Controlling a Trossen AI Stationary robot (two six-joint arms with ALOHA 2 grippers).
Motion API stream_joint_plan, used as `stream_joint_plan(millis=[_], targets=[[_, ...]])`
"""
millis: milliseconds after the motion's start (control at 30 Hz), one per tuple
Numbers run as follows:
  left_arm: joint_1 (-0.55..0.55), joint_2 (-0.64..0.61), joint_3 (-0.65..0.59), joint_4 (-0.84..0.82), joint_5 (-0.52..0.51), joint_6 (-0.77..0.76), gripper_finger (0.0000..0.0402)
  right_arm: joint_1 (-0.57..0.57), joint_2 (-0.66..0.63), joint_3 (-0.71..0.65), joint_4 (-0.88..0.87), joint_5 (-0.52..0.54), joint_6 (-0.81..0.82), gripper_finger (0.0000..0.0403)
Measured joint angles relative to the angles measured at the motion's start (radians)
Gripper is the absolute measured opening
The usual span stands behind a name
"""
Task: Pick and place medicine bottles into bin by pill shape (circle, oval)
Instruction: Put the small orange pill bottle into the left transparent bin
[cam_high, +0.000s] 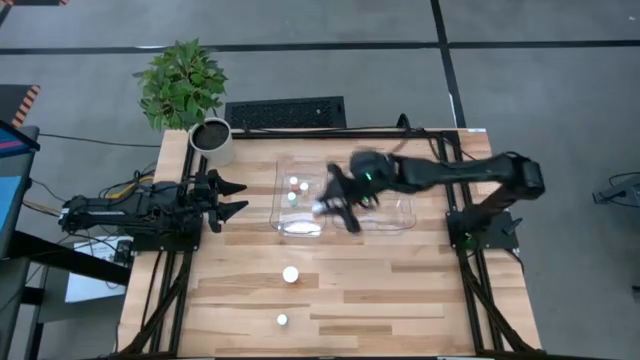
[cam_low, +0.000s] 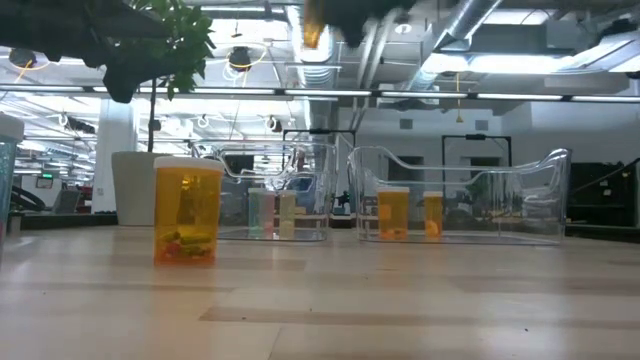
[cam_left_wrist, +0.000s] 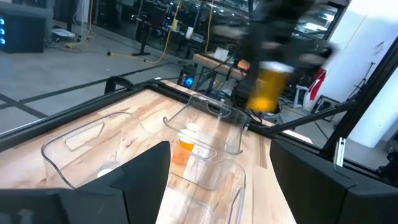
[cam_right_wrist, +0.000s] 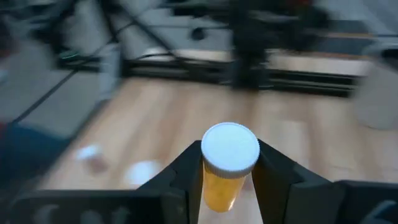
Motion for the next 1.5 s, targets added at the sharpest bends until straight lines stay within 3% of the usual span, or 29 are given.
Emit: stream_joint_plan(millis=[100, 233, 400, 600, 800, 967, 1500], targets=[[0.0, 0.0, 0.0, 0.0, 0.0, 0.0, 0.027, 0.115, -0.073, -0.001, -0.131, 0.01, 0.0, 0.0129], [0.0, 0.0, 0.0, 0.0, 0.0, 0.001, 0.027, 0.302, -0.106, -0.072, -0.119, 0.167, 0.001, 0.0124], [0.0, 0.0, 0.0, 0.0, 0.0, 0.005, 0.027, 0.474, -0.088, -0.321, 0.277, 0.355, 0.091, 0.0123], [0.0, 0.0, 0.0, -0.001, -0.004, 0.0, 0.027, 0.533, 0.086, -0.486, 0.71, 0.595, 0.168, 0.0127], [0.0, 0.0, 0.0, -0.009, -0.004, -0.01, 0.027, 0.511, 0.273, -0.462, 0.788, 0.604, 0.274, 0.0127], [0.0, 0.0, 0.0, -0.014, -0.004, -0.012, 0.027, 0.505, 0.35, -0.431, 0.798, 0.603, 0.337, 0.0129], [0.0, 0.0, 0.0, -0.015, -0.004, -0.011, 0.027, 0.509, 0.369, -0.424, 0.69, 0.602, 0.378, 0.0128]])
